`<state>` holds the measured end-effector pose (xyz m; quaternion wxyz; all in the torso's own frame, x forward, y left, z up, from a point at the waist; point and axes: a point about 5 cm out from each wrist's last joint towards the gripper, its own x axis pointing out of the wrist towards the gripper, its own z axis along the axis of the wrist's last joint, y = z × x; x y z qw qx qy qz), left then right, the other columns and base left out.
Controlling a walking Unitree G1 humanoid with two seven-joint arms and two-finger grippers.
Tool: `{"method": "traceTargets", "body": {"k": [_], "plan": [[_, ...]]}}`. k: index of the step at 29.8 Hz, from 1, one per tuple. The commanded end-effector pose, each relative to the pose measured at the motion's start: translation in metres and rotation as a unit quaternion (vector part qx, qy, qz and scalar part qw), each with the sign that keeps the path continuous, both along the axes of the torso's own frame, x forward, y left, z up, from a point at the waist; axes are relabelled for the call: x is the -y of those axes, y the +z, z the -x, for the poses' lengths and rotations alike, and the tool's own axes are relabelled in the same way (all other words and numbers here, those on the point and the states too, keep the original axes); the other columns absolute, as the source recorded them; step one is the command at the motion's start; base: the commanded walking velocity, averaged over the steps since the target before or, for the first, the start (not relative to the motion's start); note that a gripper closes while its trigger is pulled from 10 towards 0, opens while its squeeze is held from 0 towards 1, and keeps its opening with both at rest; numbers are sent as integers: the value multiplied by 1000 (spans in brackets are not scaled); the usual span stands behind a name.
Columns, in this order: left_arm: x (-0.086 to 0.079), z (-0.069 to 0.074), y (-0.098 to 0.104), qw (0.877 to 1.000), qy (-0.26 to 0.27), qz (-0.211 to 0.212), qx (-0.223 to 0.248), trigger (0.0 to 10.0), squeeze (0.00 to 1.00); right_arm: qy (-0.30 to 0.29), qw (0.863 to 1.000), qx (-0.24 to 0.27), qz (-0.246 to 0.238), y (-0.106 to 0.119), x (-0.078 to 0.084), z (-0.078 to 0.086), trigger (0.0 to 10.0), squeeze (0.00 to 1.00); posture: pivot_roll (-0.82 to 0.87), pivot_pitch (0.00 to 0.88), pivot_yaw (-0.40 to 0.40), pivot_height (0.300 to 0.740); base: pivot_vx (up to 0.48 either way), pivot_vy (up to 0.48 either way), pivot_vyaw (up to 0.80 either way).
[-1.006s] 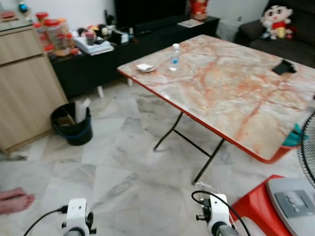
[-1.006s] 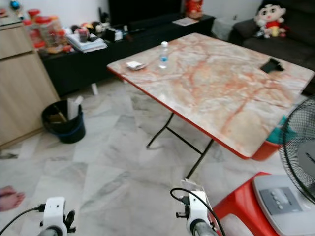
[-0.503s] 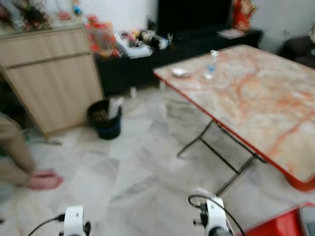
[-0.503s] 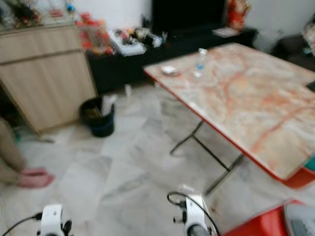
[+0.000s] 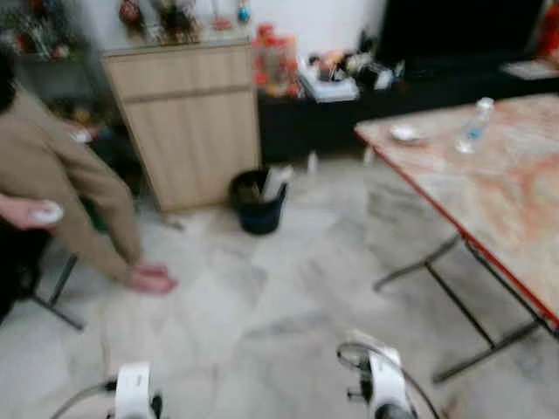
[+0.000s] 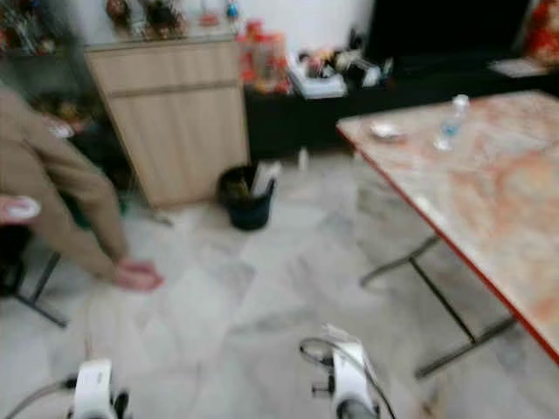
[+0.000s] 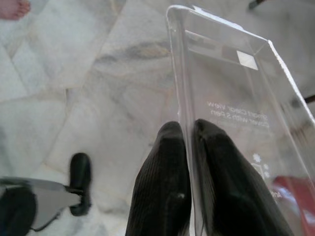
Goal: Picking trash to rubbish bin
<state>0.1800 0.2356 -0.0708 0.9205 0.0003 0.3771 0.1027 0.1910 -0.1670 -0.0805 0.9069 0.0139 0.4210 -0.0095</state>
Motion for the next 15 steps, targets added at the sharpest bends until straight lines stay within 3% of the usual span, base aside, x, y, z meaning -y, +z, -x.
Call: {"method": "traceTargets", "body": {"k": [1, 3, 15], "plan": [[-4, 3, 0, 1000, 5, -5, -5, 10000, 0, -1, 1000, 13, -14, 3, -8, -7, 10000, 0, -73, 0, -18, 740, 0, 0, 0], [-4, 2, 0, 1000, 4, -6, -5, 10000, 0, 3, 1000, 18, -19, 4, -10, -9, 10000, 0, -73, 0, -18, 740, 0, 0, 0], [-5, 1, 0, 1000, 6, -11, -4, 10000, 0, 5, 1000, 17, -22, 5, -12, -9, 10000, 0, -66, 0, -25, 740, 370, 0, 0]]}}
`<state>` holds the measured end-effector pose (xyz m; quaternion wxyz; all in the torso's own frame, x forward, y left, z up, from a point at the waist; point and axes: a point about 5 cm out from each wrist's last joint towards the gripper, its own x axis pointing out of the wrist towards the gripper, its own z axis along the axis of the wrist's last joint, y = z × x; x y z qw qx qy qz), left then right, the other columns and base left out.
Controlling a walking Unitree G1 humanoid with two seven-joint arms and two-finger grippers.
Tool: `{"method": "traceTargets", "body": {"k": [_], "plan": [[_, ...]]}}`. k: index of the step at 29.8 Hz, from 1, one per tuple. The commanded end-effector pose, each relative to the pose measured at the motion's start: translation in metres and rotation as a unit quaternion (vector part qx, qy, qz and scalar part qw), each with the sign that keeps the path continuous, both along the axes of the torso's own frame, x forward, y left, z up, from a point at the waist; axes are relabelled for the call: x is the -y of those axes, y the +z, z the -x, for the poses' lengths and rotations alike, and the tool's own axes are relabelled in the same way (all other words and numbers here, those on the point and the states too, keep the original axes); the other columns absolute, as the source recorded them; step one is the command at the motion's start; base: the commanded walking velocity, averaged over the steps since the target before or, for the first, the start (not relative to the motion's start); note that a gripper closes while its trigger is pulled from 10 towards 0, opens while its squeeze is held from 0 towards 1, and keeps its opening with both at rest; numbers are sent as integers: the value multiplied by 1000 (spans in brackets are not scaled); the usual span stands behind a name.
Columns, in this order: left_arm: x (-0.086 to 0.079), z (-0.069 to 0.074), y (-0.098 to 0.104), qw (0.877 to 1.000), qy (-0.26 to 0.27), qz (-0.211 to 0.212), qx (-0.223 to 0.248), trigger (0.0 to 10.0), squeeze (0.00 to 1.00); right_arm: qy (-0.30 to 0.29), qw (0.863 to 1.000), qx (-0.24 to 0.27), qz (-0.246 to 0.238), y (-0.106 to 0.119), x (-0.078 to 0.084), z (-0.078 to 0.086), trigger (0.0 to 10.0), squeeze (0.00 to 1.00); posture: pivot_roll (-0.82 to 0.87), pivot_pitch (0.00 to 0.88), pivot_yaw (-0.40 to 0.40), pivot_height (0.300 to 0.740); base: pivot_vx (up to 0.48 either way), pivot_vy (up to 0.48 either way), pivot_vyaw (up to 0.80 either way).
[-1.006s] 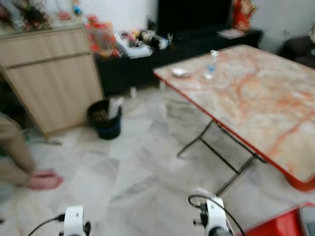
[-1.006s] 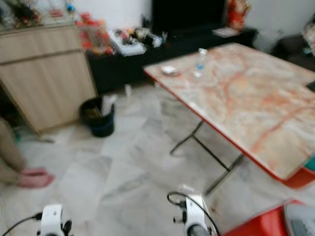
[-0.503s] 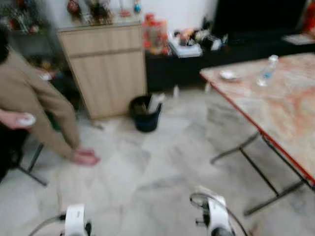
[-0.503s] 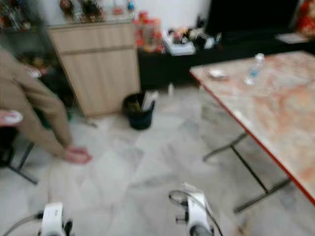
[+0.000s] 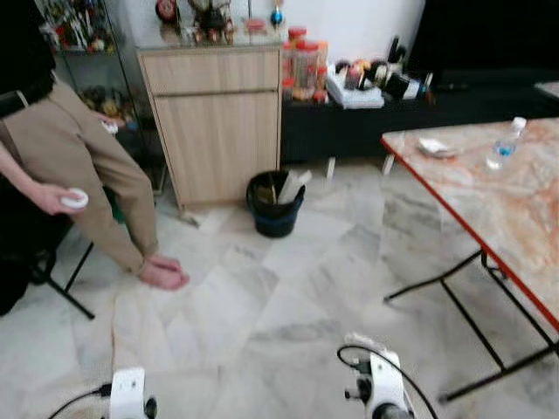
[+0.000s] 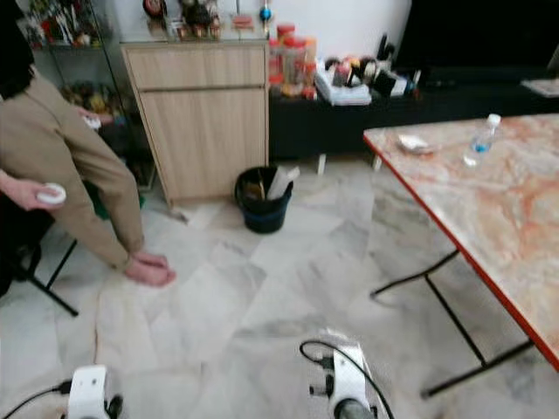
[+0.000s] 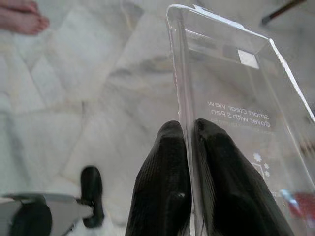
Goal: Picking trash to rubbish bin
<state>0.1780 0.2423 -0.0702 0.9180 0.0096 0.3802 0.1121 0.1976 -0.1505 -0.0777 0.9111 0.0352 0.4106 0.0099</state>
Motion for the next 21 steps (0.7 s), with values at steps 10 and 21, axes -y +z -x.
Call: {"method": "traceTargets", "body": {"k": [10, 21], "plan": [[3, 1, -1, 1000, 0, 0, -3, 10000, 0, -2, 1000, -6, 21, -1, 8, 2, 10000, 0, -67, 0, -25, 740, 390, 0, 213], [3, 3, -2, 1000, 1, -1, -6, 10000, 0, -4, 1000, 0, 12, 0, 7, 0, 10000, 0, -66, 0, -25, 740, 401, 0, 49]]}}
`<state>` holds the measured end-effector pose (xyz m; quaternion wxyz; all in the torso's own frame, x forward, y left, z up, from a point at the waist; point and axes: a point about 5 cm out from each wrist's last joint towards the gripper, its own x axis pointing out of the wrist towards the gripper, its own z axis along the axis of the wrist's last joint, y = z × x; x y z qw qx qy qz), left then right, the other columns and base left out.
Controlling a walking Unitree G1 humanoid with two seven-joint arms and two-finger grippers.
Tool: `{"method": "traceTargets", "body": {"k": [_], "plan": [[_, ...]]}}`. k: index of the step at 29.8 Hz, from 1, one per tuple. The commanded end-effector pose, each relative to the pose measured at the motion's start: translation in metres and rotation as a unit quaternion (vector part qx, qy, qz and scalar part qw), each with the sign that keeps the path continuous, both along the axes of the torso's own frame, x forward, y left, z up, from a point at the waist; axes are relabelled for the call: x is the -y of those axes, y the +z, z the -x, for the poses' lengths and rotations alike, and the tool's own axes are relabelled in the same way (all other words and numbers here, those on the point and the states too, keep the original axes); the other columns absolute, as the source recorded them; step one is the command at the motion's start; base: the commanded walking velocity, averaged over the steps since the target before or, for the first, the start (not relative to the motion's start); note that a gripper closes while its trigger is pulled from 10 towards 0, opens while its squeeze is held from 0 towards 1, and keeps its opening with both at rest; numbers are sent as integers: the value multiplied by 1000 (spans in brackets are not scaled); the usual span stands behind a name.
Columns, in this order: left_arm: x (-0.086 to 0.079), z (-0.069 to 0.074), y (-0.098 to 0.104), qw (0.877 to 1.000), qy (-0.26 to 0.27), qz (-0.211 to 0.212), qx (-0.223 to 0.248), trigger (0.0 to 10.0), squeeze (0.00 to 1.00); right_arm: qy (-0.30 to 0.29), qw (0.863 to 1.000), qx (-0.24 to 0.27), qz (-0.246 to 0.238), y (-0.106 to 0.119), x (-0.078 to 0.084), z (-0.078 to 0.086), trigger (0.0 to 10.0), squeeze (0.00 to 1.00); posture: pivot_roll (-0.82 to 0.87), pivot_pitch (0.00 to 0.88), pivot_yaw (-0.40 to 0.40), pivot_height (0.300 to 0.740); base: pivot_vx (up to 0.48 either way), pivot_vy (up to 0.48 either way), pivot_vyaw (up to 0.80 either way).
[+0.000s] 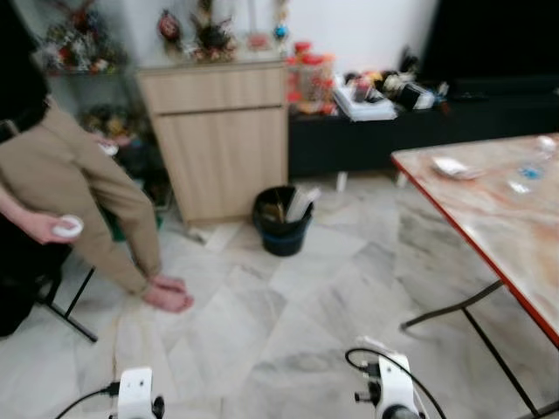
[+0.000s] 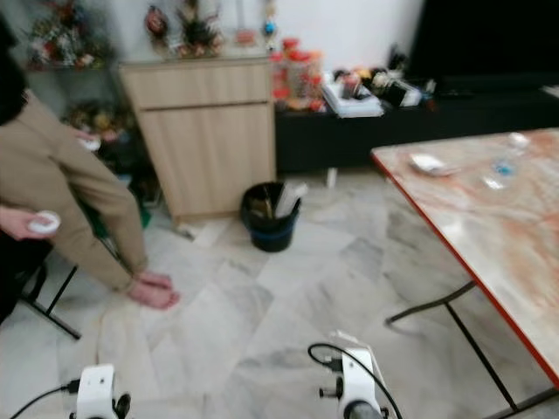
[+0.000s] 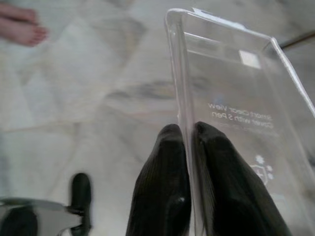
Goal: Picking trash to rubbish bin
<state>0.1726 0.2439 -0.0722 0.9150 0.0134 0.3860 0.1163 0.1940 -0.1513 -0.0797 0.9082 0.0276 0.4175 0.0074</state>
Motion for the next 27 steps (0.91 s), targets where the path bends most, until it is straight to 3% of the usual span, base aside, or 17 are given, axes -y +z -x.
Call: {"method": "traceTargets", "body": {"k": [1, 27], "plan": [[4, -2, 0, 1000, -1, 4, 1, 10000, 0, -5, 1000, 7, 4, 2, 6, -4, 10000, 0, -66, 0, -25, 740, 439, 0, 0], [4, -3, 0, 1000, -8, 3, 0, 10000, 0, 1, 1000, 7, 2, 2, 5, -3, 10000, 0, -80, 0, -20, 740, 399, 0, 0]]}}
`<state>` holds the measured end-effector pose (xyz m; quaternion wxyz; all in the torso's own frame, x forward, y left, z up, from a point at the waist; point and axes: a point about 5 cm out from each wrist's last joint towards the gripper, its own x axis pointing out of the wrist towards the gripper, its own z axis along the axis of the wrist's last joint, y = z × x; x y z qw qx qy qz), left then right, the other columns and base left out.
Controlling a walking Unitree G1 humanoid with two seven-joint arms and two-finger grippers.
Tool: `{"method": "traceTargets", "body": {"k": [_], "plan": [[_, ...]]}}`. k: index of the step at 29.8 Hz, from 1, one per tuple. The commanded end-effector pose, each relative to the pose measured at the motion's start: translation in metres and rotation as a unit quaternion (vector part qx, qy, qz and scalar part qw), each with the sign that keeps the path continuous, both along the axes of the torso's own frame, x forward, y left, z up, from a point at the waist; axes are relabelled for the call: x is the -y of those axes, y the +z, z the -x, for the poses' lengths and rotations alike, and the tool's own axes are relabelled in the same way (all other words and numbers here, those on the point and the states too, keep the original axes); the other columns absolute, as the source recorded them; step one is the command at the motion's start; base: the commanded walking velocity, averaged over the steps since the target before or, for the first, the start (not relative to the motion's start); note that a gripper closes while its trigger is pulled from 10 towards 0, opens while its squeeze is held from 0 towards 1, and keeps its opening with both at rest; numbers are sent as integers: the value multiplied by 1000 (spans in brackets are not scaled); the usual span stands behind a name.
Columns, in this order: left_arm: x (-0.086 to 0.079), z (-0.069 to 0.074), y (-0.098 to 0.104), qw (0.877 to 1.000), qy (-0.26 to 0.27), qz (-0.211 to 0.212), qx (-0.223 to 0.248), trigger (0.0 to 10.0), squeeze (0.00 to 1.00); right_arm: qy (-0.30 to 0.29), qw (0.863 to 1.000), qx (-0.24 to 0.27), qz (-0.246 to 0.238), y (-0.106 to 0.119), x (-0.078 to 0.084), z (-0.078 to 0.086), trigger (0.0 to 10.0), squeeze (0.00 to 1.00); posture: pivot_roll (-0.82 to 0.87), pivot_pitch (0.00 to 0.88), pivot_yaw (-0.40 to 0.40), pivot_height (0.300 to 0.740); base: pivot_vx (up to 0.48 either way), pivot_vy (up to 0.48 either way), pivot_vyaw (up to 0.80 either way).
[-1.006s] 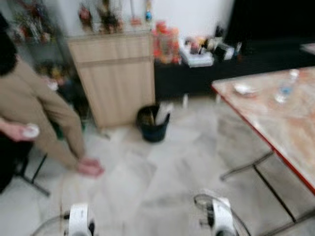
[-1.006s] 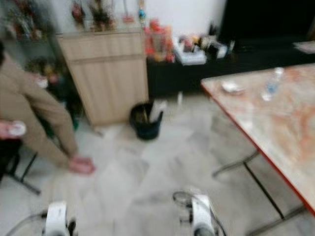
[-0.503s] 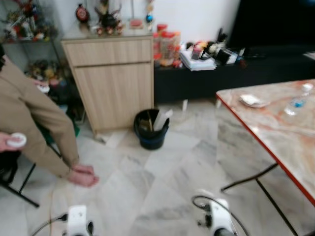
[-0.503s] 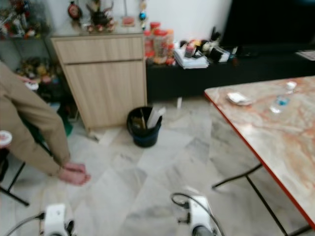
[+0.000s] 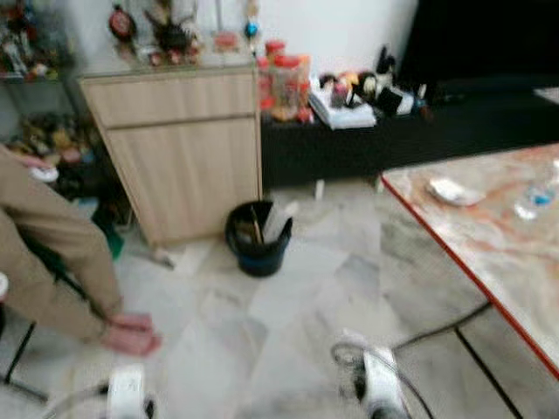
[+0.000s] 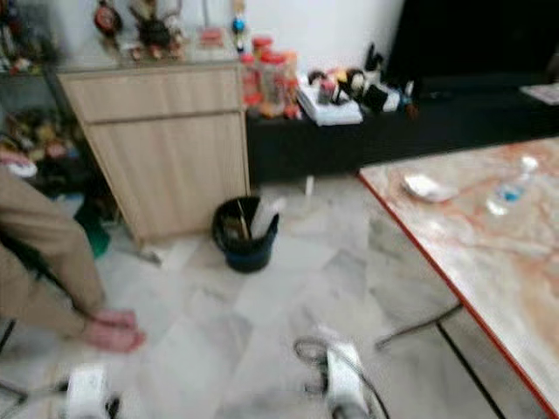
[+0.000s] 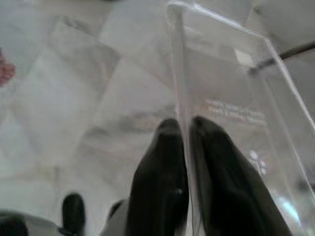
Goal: Picking trash to rubbish bin
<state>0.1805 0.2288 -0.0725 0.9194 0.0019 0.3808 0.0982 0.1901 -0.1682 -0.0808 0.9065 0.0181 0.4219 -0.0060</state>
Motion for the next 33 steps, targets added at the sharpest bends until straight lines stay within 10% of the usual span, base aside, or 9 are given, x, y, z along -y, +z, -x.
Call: {"method": "traceTargets", "body": {"k": [1, 33], "plan": [[-11, 5, 0, 1000, 3, -14, -8, 10000, 0, 9, 1000, 12, -12, 3, -12, -7, 10000, 0, -80, 0, -19, 740, 304, 0, 0], [-13, 6, 0, 1000, 9, -14, -7, 10000, 0, 7, 1000, 7, -10, 2, -14, -6, 10000, 0, -63, 4, -22, 740, 405, 0, 75]]}}
